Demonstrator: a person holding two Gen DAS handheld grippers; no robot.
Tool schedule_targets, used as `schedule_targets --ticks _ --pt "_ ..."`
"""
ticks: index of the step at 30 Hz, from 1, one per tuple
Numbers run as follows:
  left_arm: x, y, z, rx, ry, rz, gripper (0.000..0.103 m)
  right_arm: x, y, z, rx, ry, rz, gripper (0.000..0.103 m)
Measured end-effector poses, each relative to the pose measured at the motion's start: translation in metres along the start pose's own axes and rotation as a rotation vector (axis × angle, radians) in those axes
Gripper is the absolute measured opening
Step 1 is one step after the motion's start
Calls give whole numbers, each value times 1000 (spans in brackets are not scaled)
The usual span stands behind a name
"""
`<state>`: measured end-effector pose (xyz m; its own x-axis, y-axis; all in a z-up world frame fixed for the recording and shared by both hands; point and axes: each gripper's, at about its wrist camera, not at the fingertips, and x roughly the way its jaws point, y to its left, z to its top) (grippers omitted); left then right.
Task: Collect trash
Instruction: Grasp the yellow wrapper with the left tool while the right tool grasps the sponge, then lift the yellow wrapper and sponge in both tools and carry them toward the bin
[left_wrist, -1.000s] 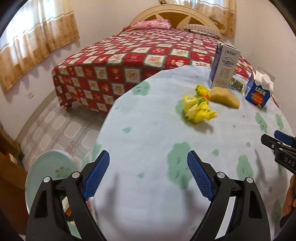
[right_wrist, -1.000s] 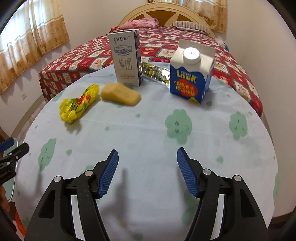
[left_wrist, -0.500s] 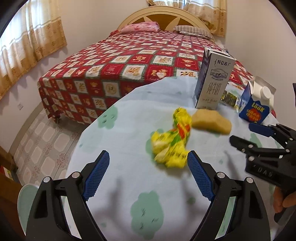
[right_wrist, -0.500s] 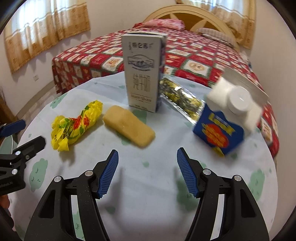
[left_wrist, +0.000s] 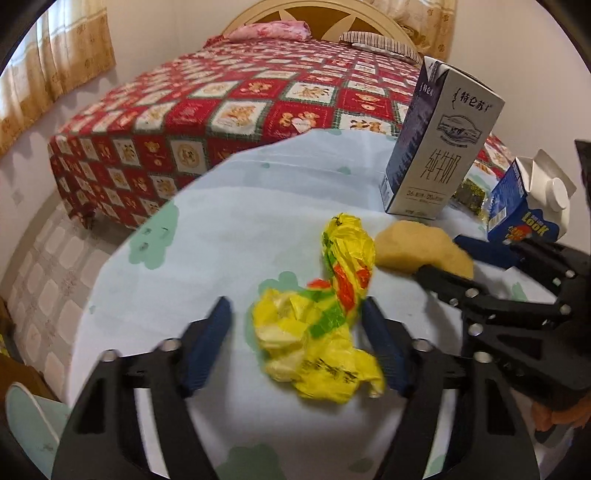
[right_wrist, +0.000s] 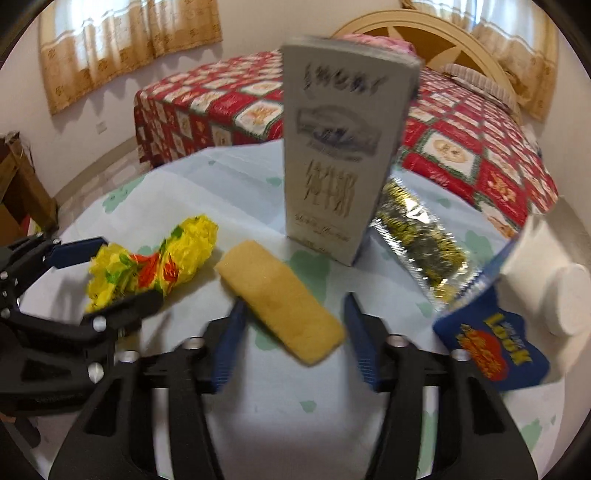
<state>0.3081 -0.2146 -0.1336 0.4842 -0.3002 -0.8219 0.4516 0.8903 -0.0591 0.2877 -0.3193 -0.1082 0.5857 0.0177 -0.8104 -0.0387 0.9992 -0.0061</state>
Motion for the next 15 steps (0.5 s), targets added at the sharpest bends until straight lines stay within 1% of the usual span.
schedule_targets --ticks 2,4,6,11,13,15 --pt "4 -2 -2 7 0 1 53 1 2 -1 -10 -9 2 42" --pt "5 -4 -5 34 -23 30 47 1 3 -2 -18 -10 -1 39" --pt "4 -2 -6 30 -38 40 38 1 4 -5 -11 -9 -12 37" --pt "-6 12 -14 -55 -47 19 35 -6 3 -11 60 18 -59 31" --pt "-14 13 -19 -63 -54 25 35 -13 3 -20 101 28 -89 30" --pt "-28 14 -26 -65 -82 32 34 -19 4 -28 135 36 -111 29"
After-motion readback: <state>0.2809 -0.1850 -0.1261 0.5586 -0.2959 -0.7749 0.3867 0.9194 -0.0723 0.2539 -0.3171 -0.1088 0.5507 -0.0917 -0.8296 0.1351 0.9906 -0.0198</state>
